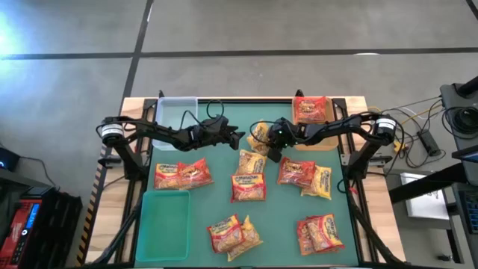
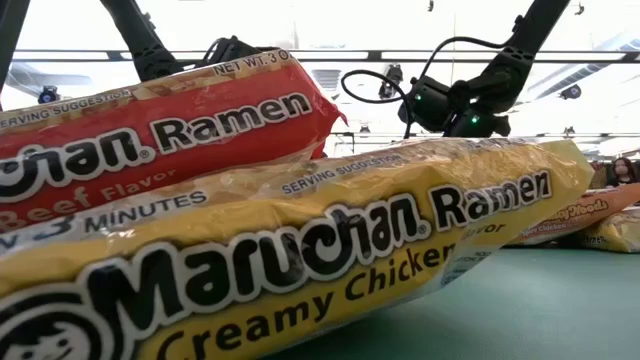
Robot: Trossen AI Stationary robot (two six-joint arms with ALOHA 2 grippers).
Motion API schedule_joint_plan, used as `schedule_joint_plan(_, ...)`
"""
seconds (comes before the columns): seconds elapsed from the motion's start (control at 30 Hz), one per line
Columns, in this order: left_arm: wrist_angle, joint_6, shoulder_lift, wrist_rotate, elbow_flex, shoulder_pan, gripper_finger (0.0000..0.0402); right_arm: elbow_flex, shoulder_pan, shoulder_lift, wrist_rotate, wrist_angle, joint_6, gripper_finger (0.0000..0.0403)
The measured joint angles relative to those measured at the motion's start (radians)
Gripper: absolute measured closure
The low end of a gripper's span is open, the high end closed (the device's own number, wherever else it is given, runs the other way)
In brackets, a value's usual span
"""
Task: Sort Maruchan noodles
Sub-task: Put the yellow noodle pack into the transparent bin
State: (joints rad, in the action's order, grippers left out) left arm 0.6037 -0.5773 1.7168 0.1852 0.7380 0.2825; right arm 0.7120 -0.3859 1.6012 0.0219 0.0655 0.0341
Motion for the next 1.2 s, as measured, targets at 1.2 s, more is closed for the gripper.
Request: schedule_joint_plan(1.2,0.011,-0.087,0.323,-0.181,0.233,0.020,0.0173,-0.003,0.004,0.005,-0.052,0.124,0.252,0.0310)
